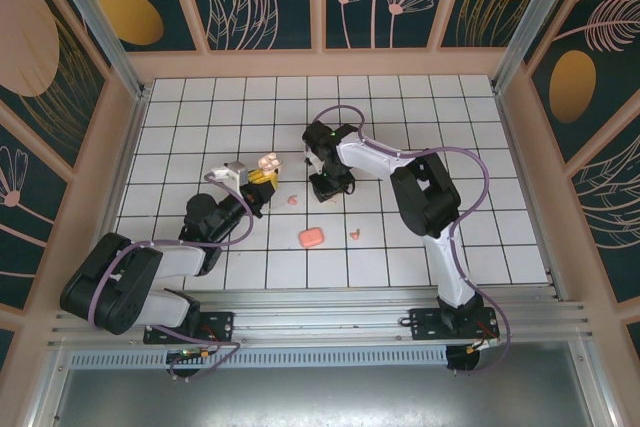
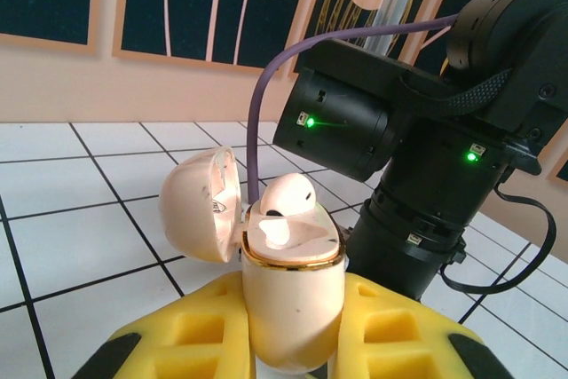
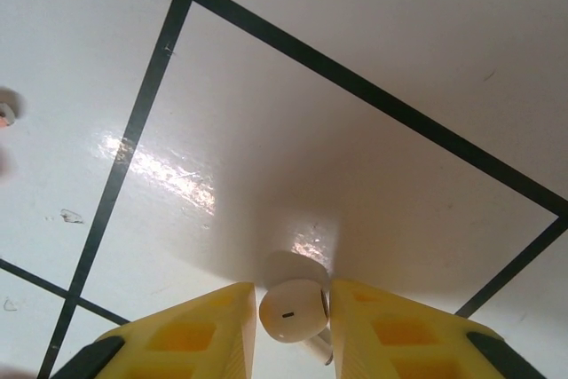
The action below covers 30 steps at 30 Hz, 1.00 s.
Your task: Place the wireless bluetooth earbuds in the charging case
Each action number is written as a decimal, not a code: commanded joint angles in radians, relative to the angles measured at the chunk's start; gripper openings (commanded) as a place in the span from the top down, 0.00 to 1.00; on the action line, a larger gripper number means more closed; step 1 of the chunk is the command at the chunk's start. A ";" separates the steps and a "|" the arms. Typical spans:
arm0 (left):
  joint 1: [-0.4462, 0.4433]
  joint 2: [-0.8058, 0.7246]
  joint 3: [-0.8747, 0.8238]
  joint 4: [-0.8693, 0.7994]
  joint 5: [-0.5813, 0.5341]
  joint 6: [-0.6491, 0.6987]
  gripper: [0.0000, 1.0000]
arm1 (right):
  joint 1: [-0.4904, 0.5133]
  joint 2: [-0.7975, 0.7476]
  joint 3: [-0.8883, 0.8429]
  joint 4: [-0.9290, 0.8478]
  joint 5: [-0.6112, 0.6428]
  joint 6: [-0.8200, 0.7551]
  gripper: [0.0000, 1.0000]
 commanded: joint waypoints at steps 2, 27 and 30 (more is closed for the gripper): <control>0.005 -0.006 0.024 0.021 0.016 0.013 0.88 | 0.008 0.021 0.003 -0.020 0.007 0.009 0.70; 0.001 0.007 0.036 0.005 0.054 0.036 0.90 | -0.035 -0.275 -0.332 0.412 -0.088 0.251 0.77; -0.004 0.030 0.038 0.035 0.069 0.030 0.90 | -0.035 -0.334 -0.411 0.533 -0.091 0.329 0.77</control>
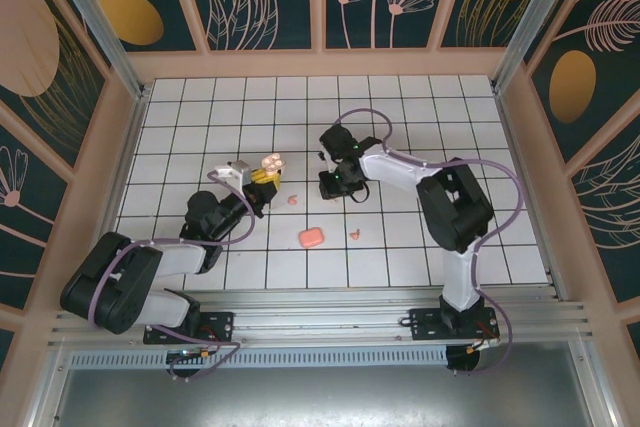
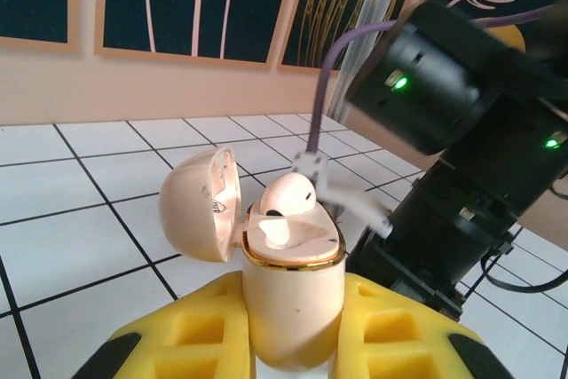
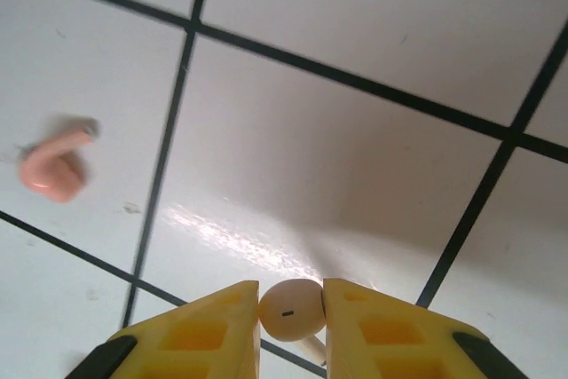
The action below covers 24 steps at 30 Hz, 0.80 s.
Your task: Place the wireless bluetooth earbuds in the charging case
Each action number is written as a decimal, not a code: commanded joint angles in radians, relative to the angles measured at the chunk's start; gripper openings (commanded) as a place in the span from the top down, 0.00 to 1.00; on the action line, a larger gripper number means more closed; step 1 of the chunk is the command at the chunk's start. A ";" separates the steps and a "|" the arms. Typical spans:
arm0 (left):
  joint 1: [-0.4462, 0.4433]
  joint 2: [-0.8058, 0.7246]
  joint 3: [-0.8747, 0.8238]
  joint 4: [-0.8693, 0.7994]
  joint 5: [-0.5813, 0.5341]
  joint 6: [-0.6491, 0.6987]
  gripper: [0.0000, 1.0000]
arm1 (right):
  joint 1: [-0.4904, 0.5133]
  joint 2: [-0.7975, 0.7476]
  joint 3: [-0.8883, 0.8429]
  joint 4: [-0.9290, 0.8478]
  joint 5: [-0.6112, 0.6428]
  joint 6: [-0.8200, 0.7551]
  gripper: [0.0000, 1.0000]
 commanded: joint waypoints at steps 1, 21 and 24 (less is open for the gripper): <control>-0.008 0.028 0.022 0.069 0.035 0.002 0.90 | -0.004 -0.095 -0.083 0.223 -0.030 0.133 0.77; -0.095 0.255 0.043 0.327 0.014 0.097 0.91 | -0.027 -0.426 -0.453 0.735 0.014 0.359 0.77; -0.102 0.269 0.055 0.332 0.025 0.122 0.91 | -0.026 -0.463 -0.483 0.790 0.026 0.380 0.77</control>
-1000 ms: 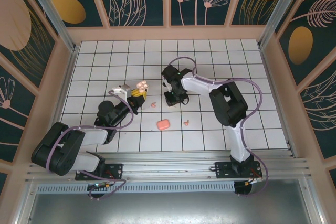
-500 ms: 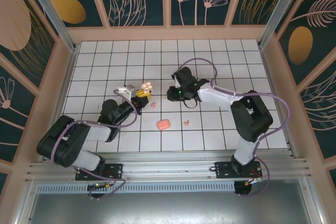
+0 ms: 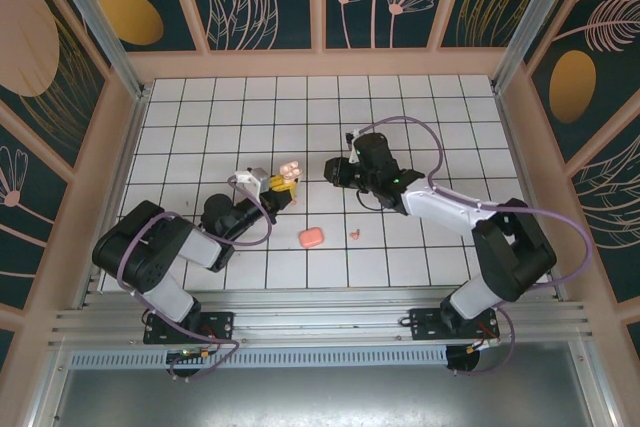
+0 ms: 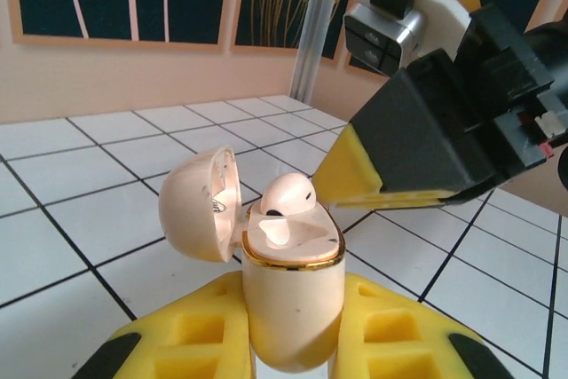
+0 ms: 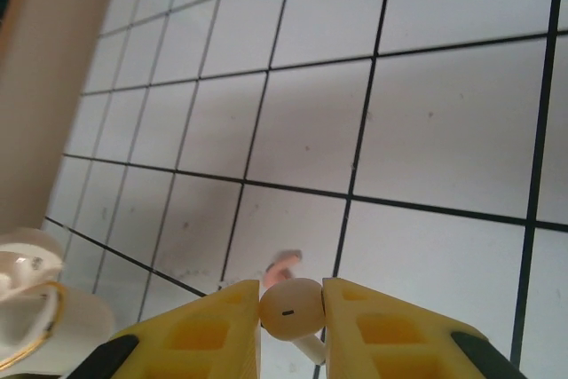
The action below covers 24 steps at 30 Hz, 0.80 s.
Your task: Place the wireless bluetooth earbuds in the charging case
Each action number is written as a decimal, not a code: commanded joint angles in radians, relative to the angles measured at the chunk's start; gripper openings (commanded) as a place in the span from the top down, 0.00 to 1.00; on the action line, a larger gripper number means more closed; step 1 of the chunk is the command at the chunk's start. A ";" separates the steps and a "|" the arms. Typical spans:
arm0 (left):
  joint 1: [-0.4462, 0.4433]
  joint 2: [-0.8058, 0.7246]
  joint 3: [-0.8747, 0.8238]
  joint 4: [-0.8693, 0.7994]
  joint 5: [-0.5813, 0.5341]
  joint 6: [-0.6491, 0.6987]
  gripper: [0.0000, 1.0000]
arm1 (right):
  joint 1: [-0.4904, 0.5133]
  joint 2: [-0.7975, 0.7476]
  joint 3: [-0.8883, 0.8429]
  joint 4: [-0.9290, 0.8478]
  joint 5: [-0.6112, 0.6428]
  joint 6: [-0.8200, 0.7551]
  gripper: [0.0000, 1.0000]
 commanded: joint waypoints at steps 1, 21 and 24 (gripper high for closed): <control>-0.012 0.021 0.034 0.091 0.011 0.054 0.91 | -0.006 -0.065 -0.040 0.147 0.039 0.056 0.77; -0.050 0.106 0.124 0.113 -0.011 0.065 0.91 | 0.096 -0.132 -0.031 0.384 0.092 0.054 0.78; -0.054 0.111 0.127 0.121 -0.019 0.058 0.91 | 0.108 -0.119 -0.028 0.407 0.093 0.050 0.78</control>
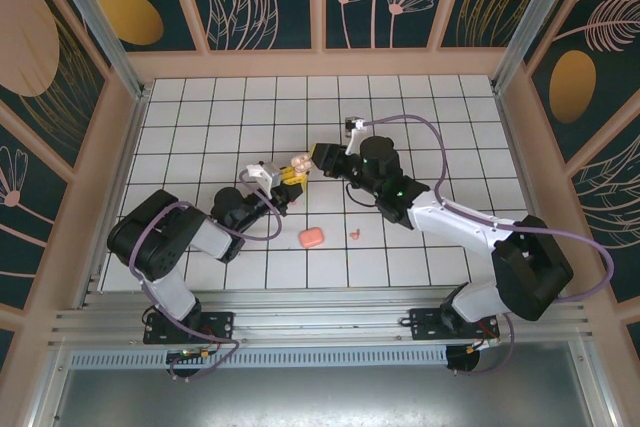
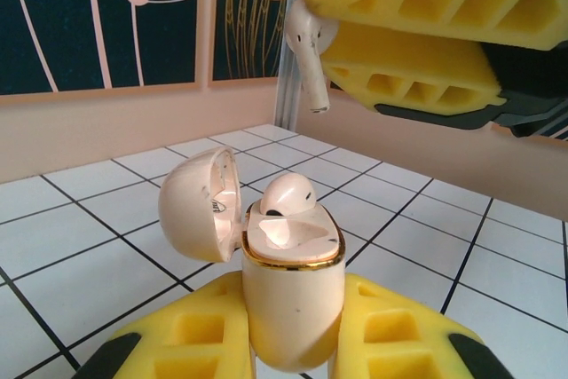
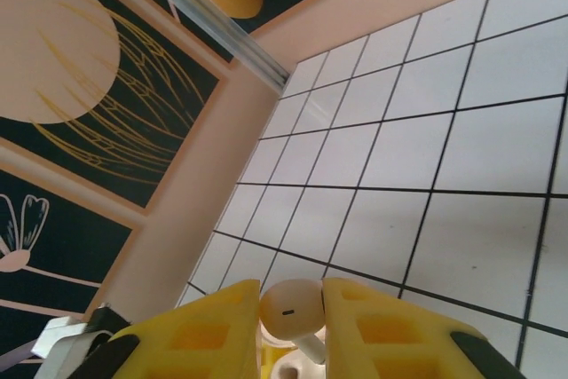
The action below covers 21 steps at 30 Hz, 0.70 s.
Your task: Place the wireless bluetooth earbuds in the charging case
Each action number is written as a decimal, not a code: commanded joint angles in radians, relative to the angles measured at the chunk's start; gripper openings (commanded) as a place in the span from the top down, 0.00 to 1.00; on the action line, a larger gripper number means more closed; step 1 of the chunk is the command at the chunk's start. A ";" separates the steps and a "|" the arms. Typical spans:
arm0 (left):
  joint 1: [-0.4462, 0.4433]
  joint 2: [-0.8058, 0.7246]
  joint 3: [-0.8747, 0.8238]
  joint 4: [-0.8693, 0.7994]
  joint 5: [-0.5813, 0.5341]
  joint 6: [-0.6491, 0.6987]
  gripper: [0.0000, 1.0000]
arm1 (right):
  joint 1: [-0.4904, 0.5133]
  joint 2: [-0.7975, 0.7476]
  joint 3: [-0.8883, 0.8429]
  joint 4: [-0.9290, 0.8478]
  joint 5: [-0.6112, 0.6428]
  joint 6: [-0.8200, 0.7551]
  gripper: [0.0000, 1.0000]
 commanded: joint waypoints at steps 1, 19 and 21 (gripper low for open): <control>-0.007 0.014 0.021 0.065 -0.014 0.002 0.91 | 0.016 0.001 0.025 0.086 0.033 -0.016 0.78; -0.010 0.022 0.043 0.116 -0.067 -0.049 0.91 | 0.062 0.077 0.057 0.102 0.026 -0.013 0.78; -0.010 0.026 0.050 0.126 -0.071 -0.057 0.92 | 0.064 0.077 0.052 0.107 0.028 -0.010 0.78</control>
